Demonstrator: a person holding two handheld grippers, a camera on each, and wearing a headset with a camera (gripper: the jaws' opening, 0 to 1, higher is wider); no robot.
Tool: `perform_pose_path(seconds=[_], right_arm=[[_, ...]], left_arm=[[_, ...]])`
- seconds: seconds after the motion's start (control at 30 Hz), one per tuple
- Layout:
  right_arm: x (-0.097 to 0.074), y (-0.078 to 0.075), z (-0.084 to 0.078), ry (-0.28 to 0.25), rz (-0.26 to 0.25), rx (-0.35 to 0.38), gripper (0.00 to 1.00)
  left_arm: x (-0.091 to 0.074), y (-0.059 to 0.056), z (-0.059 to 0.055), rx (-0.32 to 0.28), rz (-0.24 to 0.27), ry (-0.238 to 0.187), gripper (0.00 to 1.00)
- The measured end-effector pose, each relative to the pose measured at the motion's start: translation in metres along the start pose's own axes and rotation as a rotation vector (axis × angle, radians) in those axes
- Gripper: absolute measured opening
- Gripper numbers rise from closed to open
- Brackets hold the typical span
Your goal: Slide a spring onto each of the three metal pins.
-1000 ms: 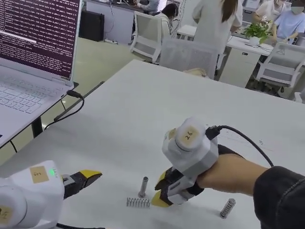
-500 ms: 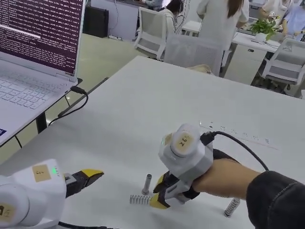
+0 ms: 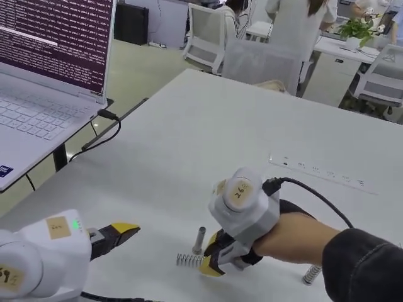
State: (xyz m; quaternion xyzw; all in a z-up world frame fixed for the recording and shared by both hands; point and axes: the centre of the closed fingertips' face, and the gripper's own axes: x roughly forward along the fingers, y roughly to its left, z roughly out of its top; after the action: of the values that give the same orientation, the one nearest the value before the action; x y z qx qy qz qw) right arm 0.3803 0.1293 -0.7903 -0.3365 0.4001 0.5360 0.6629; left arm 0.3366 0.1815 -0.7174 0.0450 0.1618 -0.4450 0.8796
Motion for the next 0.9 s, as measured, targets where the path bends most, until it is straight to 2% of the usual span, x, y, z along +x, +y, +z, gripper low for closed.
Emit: perform_pose_path(seconds=[0.63,0.9], right_arm=[[0.0049,0.0057,-0.0064,0.007,0.013,-0.019,0.12],[0.0059,0.0073,-0.0058,0.006,0.005,-0.048,0.11]], left_arm=[[0.0005,-0.0002,-0.0016,-0.008,0.001,0.008,0.81],[0.0009,-0.0017,-0.0015,-0.007,-0.001,0.008,0.81]])
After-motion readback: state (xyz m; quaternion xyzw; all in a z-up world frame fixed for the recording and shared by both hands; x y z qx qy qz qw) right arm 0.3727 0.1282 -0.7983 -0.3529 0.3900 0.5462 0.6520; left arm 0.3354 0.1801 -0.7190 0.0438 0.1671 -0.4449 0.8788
